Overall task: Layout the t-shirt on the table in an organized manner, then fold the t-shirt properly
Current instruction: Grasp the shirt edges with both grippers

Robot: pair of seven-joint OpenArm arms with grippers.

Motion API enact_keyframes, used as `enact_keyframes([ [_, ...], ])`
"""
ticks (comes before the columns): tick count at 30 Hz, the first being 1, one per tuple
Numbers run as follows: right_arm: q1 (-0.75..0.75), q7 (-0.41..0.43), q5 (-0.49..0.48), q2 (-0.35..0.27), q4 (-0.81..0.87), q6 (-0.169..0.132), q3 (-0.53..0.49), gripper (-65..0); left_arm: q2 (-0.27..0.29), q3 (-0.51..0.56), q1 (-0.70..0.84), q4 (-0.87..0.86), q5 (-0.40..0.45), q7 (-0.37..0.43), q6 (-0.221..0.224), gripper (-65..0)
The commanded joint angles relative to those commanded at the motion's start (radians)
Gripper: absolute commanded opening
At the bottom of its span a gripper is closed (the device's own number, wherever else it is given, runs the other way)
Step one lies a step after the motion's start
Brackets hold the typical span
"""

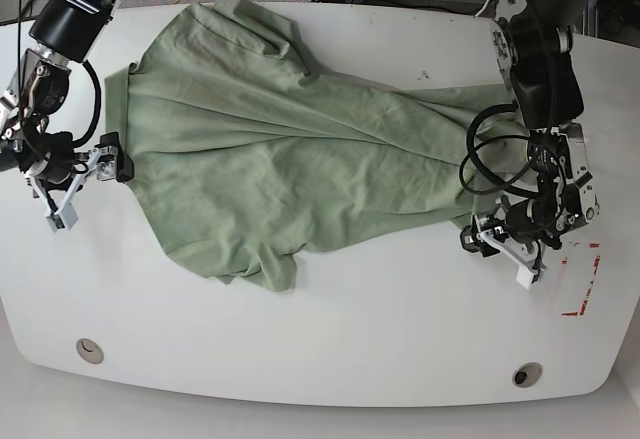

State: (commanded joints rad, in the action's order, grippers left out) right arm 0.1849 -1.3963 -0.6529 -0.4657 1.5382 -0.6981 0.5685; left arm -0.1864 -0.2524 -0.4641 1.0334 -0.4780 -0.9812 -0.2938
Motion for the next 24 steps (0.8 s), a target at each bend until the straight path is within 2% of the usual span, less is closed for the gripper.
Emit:
enact_keyframes([
  [6,0.008,0.0,0.0,-0.002,0.0,0.0,0.0,0.0,0.0,0.069,-0.002,-0.048,0.0,0.032,0.0,-35.0],
  [12,0.009,0.0,0.0,-0.003,0.0,0.0,0.0,0.0,0.0,0.077,-0.002,-0.048,0.0,0.032,0.0,-36.2],
  [15,0.009,0.0,0.0,-0.002,0.0,0.0,0.0,0.0,0.0,0.077,-0.002,-0.048,0.0,0.032,0.0,-42.1],
  [19,0.009,0.0,0.0,-0.002,0.0,0.0,0.0,0.0,0.0,0.077,-0.002,-0.043,0.0,0.032,0.0,-59.4],
  [21,0.012,0.0,0.0,-0.002,0.0,0.0,0.0,0.0,0.0,0.075,-0.002,-0.04,0.0,0.032,0.0,-63.7],
  [24,0.043,0.0,0.005,0.0,-0.002,0.0,0.0,0.0,-0.014,0.071,0.0,-0.034,-0.002,0.031,0.0,-64.6],
])
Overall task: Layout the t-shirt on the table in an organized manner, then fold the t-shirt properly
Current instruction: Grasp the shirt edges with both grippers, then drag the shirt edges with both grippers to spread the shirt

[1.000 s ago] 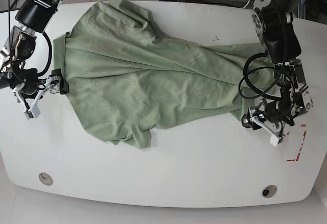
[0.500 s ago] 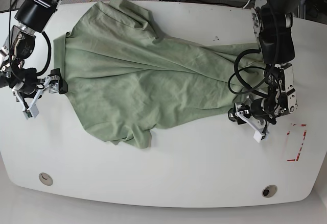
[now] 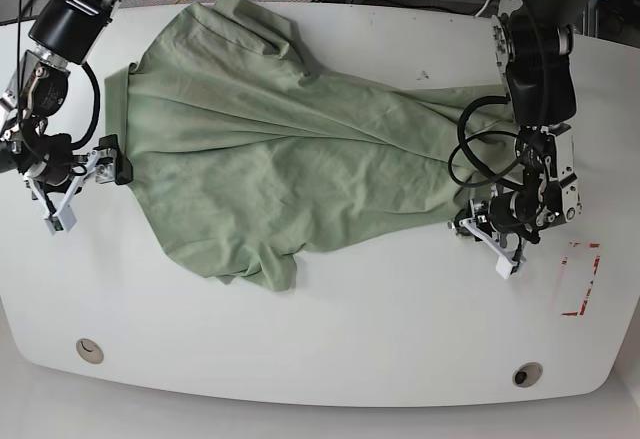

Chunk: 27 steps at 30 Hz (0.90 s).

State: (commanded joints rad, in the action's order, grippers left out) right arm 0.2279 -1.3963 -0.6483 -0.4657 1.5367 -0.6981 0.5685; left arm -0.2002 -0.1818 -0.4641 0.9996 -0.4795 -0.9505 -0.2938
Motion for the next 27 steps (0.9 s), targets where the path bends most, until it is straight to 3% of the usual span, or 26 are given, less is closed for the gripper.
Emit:
enact_keyframes([
  [6,0.044,0.082,0.005,0.0,-0.051,0.0,-0.009,0.0,-0.021,-0.003,0.011,0.095,0.0,-0.005,0.0,-64.7],
  [18,0.244,0.251,0.003,0.018,-0.456,0.0,-0.112,0.0,-0.044,-0.005,0.04,0.198,-0.005,-0.049,-0.002,-65.0],
  [27,0.288,0.394,-0.003,0.032,-0.623,0.0,-0.222,0.0,-0.046,-0.011,0.064,0.204,-0.006,-0.049,-0.003,-65.0],
])
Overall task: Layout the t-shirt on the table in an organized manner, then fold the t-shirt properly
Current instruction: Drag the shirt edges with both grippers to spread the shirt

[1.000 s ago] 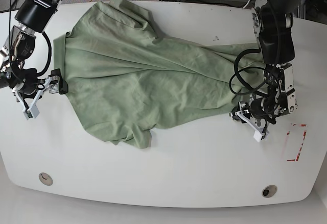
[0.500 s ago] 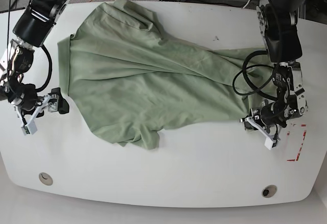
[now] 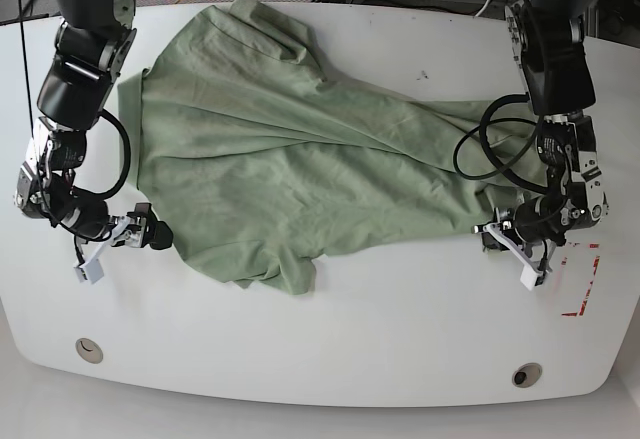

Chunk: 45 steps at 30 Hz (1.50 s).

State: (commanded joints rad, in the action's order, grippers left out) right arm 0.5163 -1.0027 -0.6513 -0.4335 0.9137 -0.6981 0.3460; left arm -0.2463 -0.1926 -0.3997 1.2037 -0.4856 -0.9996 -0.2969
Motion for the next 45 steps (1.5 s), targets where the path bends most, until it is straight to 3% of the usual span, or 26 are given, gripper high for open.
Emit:
enact_keyframes([
  [9,-0.003,0.091,0.009,0.04,-0.12,0.0,-0.032,0.0,0.0,-0.054,0.032,0.028,0.0,0.0,-0.002,-65.0],
  [22,-0.026,0.098,0.009,0.06,-0.126,0.0,-0.034,0.0,0.0,-0.055,0.034,0.051,0.0,-0.021,-0.002,-65.0],
  [26,-0.028,0.098,0.009,0.061,-0.126,0.0,-0.034,-17.4,0.0,-0.055,0.034,0.051,0.0,-0.021,-0.002,-65.0],
  [30,-0.035,0.098,0.009,0.061,-0.126,0.0,-0.034,-42.2,0.0,-0.055,0.034,0.051,0.0,-0.021,-0.002,-65.0],
  [34,-0.04,0.098,0.009,0.058,-0.126,0.0,-0.034,-60.7,-0.002,-0.055,0.034,0.051,0.0,-0.021,-0.002,-65.0],
  [45,-0.075,0.098,0.009,0.015,-0.121,0.0,-0.034,-62.9,-0.061,-0.057,0.034,0.046,0.0,-0.017,-0.002,-65.0],
])
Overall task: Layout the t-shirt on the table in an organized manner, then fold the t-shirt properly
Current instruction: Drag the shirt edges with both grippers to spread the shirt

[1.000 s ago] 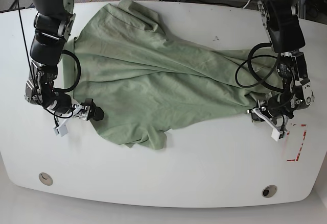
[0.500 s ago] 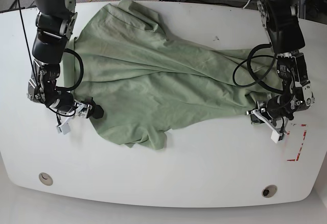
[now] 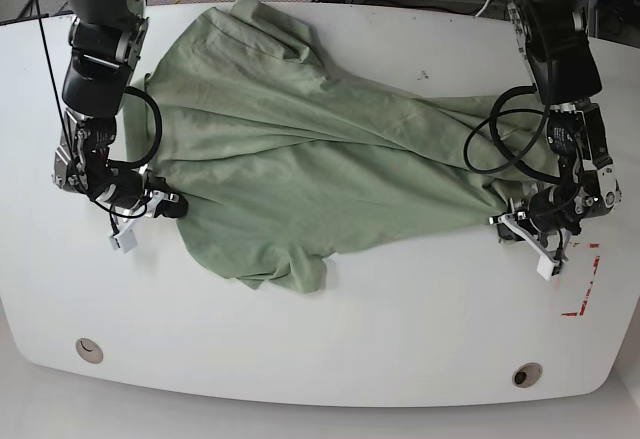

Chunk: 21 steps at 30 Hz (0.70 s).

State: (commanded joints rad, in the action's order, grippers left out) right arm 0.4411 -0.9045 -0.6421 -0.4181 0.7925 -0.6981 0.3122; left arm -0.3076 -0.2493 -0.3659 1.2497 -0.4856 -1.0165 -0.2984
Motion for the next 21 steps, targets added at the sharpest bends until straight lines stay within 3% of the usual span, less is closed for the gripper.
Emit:
enact_keyframes([
  [13,-0.029,0.02,0.002,-0.048,0.0,0.0,0.0,-62.9,-0.078,-0.002,-0.003,-0.002,0.0,0.006,0.0,-65.0],
  [21,-0.028,0.02,0.092,-0.048,0.0,0.0,0.002,-62.9,-0.086,-0.002,-0.005,-0.003,0.005,0.068,0.0,-65.0],
])
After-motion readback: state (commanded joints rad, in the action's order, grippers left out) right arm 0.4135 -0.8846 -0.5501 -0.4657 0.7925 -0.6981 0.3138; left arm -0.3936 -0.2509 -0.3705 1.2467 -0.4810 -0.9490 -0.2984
